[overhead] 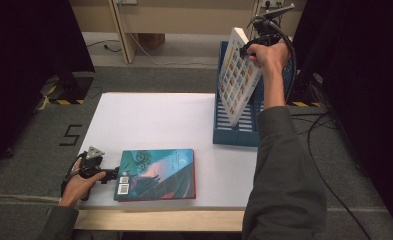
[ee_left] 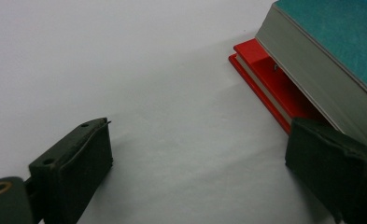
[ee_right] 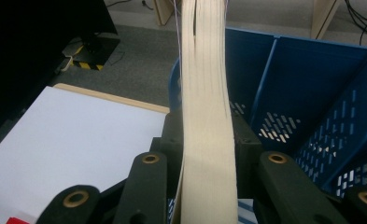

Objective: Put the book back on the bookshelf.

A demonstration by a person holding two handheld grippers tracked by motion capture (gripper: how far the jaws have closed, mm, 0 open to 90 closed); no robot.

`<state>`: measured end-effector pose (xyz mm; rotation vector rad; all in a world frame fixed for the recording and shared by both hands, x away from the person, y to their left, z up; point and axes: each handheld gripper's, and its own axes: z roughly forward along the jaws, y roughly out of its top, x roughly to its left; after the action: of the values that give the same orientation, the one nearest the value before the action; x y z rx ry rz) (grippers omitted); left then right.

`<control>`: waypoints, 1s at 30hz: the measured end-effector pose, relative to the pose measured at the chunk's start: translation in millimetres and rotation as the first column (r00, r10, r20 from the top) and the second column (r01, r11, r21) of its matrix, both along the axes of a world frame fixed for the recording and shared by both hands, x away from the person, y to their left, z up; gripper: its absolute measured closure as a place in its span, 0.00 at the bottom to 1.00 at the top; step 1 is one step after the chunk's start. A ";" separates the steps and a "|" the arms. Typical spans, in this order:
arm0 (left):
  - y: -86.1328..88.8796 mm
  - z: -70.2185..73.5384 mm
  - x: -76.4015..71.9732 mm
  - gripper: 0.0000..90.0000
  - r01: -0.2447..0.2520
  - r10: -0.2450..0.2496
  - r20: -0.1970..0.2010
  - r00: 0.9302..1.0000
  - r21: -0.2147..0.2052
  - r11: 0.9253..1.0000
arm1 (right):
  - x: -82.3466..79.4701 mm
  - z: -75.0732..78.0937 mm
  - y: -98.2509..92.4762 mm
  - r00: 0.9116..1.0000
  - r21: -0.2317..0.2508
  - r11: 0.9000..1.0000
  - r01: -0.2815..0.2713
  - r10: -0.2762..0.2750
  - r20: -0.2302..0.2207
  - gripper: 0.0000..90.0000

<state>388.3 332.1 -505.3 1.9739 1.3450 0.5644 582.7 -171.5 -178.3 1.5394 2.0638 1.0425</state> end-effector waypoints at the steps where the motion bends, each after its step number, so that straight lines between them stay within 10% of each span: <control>1: 0.0 0.0 0.0 0.07 0.000 0.000 0.000 1.000 0.000 1.000 | 1.5 -2.1 1.4 1.000 0.000 1.000 -0.002 0.002 -0.002 0.81; 30: -0.7 -0.3 -1.0 0.07 -0.007 0.007 0.004 1.000 -0.002 1.000 | 44.0 -69.7 18.1 0.996 0.042 0.997 0.071 -0.069 -0.063 0.78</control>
<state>387.3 331.5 -505.6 1.9666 1.3498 0.5697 626.8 -153.5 -248.1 1.6726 2.0237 1.0343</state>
